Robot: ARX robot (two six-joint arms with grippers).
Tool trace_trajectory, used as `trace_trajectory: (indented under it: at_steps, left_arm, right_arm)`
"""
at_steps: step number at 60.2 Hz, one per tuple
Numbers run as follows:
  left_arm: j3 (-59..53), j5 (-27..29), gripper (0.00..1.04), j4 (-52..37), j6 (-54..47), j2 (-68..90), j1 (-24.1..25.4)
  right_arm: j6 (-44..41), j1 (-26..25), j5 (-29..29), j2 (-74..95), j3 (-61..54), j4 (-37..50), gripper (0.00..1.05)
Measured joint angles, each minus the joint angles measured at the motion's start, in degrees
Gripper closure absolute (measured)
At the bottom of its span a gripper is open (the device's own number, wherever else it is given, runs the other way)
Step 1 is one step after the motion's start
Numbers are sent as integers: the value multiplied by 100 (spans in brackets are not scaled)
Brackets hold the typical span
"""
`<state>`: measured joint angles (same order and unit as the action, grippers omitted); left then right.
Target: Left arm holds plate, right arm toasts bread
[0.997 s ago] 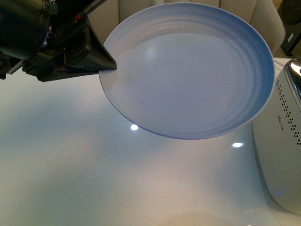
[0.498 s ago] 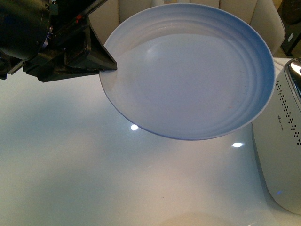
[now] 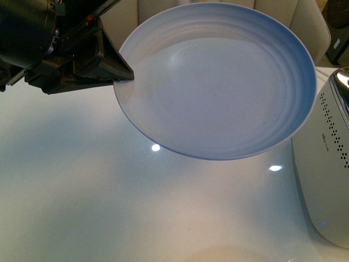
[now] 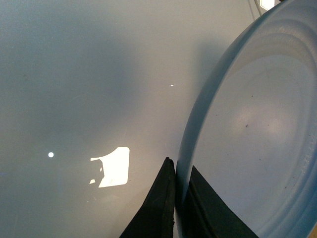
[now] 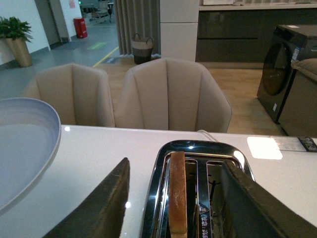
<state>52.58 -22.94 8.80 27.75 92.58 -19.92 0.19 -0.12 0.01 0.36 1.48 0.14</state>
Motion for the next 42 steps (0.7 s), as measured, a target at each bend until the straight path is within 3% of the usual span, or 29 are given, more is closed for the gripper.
trace_trajectory:
  at_steps: [15, 29, 34, 42]
  left_arm:
    - [0, 0, 102, 0, 0, 0, 0]
    - [0, 0, 102, 0, 0, 0, 0]
    - [-142, 533, 102, -501, 391, -39, -39]
    - [-162, 553, 102, -726, 966, -160, 72]
  right_arm:
    - [2, 0, 0, 0, 0, 0, 8]
    - [0, 0, 0, 0, 0, 0, 9]
    - [0, 0, 0, -2, 0, 0, 9]
    - [0, 0, 0, -4, 0, 0, 9]
